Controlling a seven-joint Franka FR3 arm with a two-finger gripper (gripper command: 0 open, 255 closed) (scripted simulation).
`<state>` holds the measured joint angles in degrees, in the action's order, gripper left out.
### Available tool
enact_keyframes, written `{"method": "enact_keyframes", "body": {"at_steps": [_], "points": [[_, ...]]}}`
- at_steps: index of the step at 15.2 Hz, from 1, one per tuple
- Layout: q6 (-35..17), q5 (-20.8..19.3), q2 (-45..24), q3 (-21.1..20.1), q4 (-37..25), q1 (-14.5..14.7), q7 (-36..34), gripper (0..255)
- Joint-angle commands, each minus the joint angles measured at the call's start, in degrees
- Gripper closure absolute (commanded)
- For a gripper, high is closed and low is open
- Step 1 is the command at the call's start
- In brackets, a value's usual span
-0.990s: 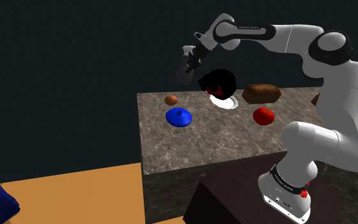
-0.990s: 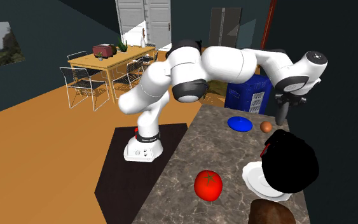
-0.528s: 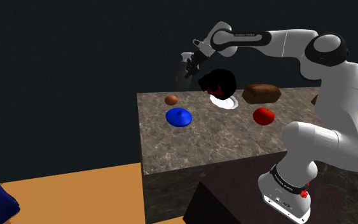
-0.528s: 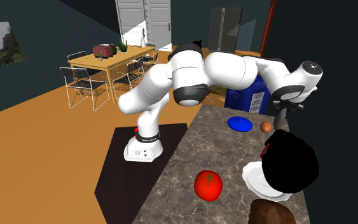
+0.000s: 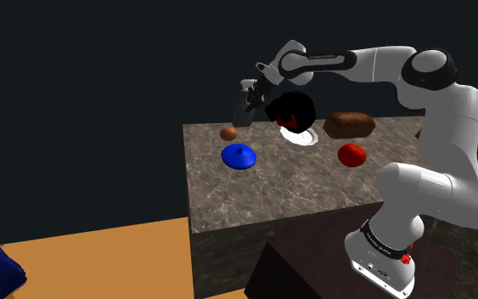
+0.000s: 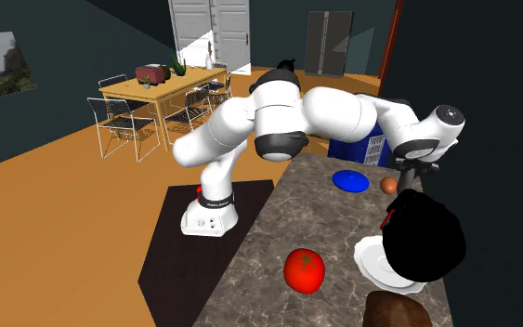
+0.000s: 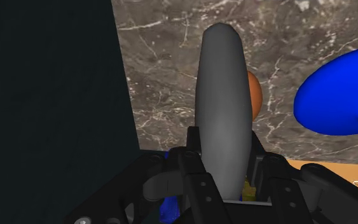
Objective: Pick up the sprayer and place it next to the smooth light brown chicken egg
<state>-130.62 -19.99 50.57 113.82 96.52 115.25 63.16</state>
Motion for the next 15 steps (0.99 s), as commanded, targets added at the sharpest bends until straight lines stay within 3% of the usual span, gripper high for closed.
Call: {"method": "enact_keyframes", "body": {"at_steps": [1,12,13,15], "points": [[-1.1,-0.5,0.8,0.8,0.3,0.5,0.1,255],[-2.9,-1.4,2.1,2.2,0.8,1.2,0.4,255],[-2.9,-1.4,2.1,2.2,0.9,1.2,0.4,0],[-2.9,-1.4,2.0,2.2,0.9,1.2,0.4,0]]}}
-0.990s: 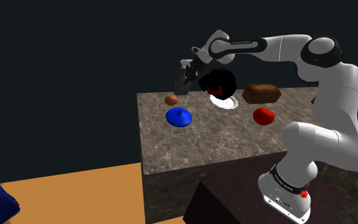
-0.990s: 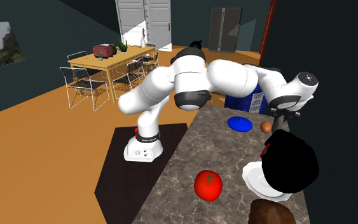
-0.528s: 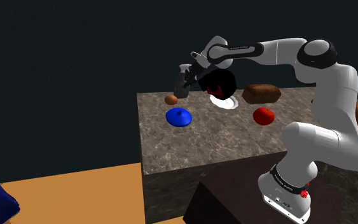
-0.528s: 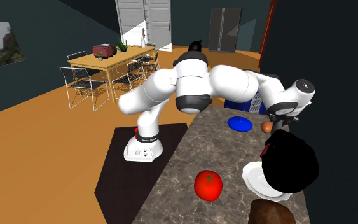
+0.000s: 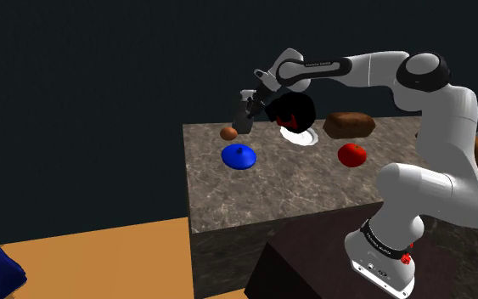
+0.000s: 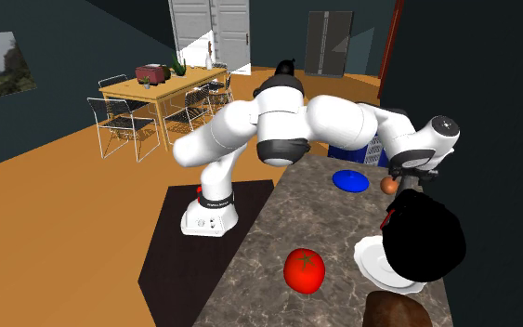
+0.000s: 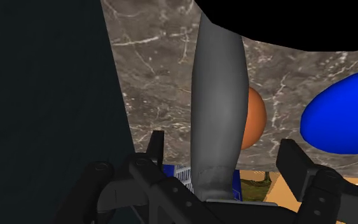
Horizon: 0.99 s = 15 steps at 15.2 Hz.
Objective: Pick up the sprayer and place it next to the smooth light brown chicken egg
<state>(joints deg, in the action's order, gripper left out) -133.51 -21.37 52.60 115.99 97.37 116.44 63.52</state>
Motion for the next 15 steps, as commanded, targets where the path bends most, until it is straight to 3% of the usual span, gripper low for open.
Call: {"method": "enact_keyframes", "body": {"at_steps": [1,3,7,15], "points": [[0.0,0.0,0.0,0.0,0.0,0.0,0.0,0],[0.0,0.0,0.0,0.0,0.0,0.0,0.0,0],[4.6,2.3,-3.1,-3.8,0.0,-4.7,1.3,0],[4.6,2.3,-3.1,-3.8,0.0,-4.7,1.3,0]]}}
